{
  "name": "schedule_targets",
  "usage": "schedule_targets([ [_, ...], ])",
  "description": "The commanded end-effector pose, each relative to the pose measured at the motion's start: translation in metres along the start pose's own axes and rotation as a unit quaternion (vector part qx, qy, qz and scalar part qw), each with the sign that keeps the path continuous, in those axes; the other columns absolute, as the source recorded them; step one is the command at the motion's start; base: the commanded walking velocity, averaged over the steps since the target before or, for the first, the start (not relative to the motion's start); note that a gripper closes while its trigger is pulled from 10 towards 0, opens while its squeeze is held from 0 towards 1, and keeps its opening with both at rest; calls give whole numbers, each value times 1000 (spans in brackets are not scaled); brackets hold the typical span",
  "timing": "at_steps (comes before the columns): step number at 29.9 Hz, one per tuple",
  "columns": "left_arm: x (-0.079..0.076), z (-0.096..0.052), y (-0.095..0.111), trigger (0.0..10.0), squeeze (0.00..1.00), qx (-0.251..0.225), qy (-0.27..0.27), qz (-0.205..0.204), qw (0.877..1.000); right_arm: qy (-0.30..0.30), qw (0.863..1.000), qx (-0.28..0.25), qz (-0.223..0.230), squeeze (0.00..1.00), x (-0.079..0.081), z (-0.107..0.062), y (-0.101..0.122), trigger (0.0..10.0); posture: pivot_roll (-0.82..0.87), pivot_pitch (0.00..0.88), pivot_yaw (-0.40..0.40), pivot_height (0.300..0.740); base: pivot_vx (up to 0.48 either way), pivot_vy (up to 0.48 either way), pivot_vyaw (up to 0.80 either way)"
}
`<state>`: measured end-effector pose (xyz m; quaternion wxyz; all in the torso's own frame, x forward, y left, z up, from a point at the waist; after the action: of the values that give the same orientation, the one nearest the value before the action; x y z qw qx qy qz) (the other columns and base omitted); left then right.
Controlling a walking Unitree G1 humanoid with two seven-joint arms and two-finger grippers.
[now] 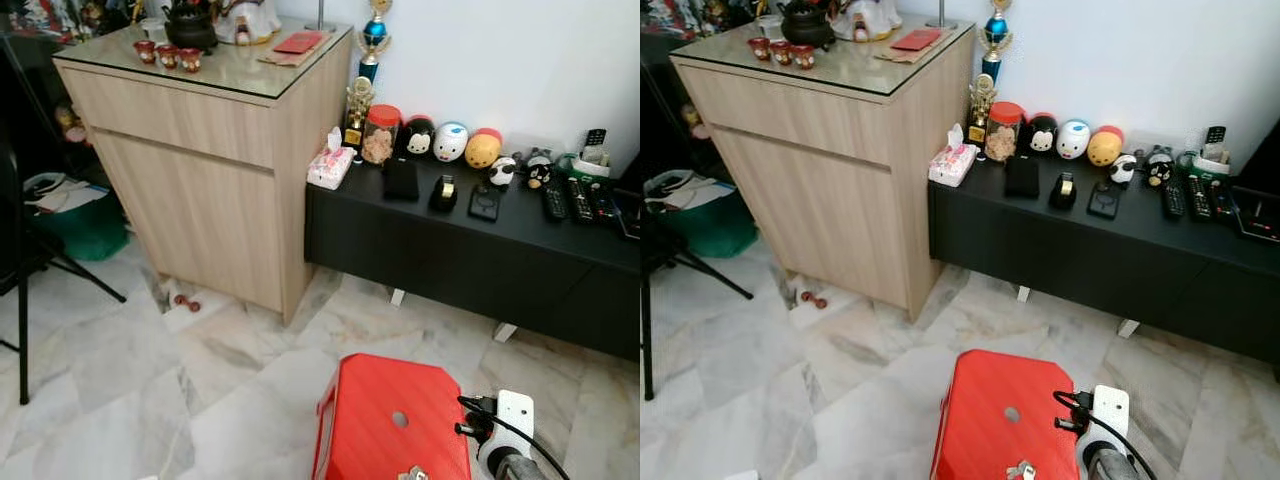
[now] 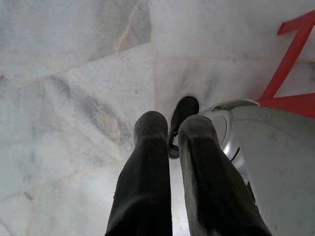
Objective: Hang keys on a hook
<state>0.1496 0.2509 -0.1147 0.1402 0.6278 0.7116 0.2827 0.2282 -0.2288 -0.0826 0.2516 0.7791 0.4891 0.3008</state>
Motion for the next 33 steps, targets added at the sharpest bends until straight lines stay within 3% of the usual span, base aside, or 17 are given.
schedule_targets([
  [1, -1, 0, -3, 10000, 0, 8, 3, 4, 1000, -20, 1000, 19, -5, 0, -12, -3, -8, 10000, 199, 0, -66, 740, -270, 0, 0],
  [8, 13, -2, -3, 10000, 0, 1, 10, -2, 1000, -25, 999, 37, -11, 0, -23, -7, -14, 10000, 185, 0, -68, 740, -277, 0, 0],
  [13, 29, -9, -17, 10000, 0, 3, 15, -8, 1000, -38, 998, 48, -14, 0, -34, -11, -18, 10000, 180, 6, -70, 740, -277, 0, 0],
  [14, 30, -9, -18, 10000, 0, 4, 16, -8, 1000, -38, 998, 48, -14, 0, -34, -11, -18, 10000, 180, 6, -70, 740, -277, 0, 0],
  [15, 30, -10, -20, 10000, 0, 5, 15, -8, 1000, -31, 998, 43, -13, 0, -22, -6, -15, 10000, 175, 8, -65, 740, -281, 0, 0],
  [23, 24, -12, -25, 10000, 0, 5, 12, -9, 1000, -24, 999, 40, -9, 0, -14, -4, -12, 10000, 175, 15, -57, 740, -279, 0, 0],
  [33, -10, -2, -4, 10000, 0, -12, -4, -4, 1000, -21, 999, 45, -12, 0, -13, -4, -15, 10000, 175, 21, -61, 740, -276, 0, 0],
])
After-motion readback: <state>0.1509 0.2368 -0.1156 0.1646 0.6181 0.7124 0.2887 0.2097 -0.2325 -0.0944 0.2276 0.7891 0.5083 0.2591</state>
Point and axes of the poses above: a point about 5 cm out from each wrist's last joint towards the gripper, its own z axis pointing out of the wrist towards the gripper, its own y axis along the axis of the wrist's last joint, x = y × z, the point moved 3 cm from there along z, pointing out of the wrist towards the gripper, and after that the axes turned 10 degrees about z, right-handed, at the moved point
